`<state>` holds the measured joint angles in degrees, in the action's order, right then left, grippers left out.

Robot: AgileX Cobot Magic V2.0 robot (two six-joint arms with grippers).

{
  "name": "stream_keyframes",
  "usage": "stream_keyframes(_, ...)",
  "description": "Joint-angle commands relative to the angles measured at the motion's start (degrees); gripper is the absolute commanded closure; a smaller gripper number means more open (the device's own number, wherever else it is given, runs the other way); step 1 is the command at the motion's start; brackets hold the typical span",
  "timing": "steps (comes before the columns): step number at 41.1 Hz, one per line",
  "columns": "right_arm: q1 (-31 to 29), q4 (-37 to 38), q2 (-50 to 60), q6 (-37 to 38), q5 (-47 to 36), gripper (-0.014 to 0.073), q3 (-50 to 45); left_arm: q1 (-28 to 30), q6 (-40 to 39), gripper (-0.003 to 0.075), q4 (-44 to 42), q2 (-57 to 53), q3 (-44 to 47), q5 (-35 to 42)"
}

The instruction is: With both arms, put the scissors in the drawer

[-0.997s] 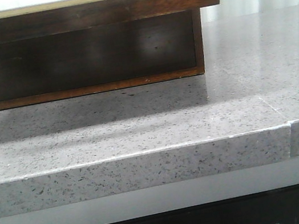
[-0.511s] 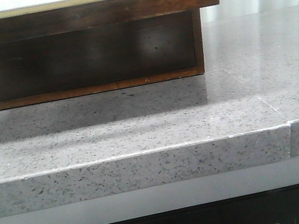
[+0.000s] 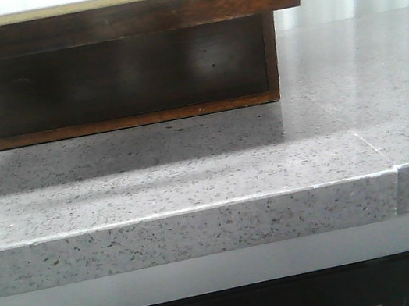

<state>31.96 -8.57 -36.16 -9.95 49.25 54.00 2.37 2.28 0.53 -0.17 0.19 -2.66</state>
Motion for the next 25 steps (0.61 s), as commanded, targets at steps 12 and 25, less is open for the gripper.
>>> stream_keyframes(12,-14.10,2.34,10.22,-0.89,-18.81,0.0662,-10.84,0.11,-0.53,0.0741,0.50,-1.08,1.46,4.92)
stream_keyframes(25,-28.36,2.88,27.37,-0.89,-39.78,0.0662,-36.45,0.11,-0.53,0.0741,0.50,-1.08,1.46,4.92)
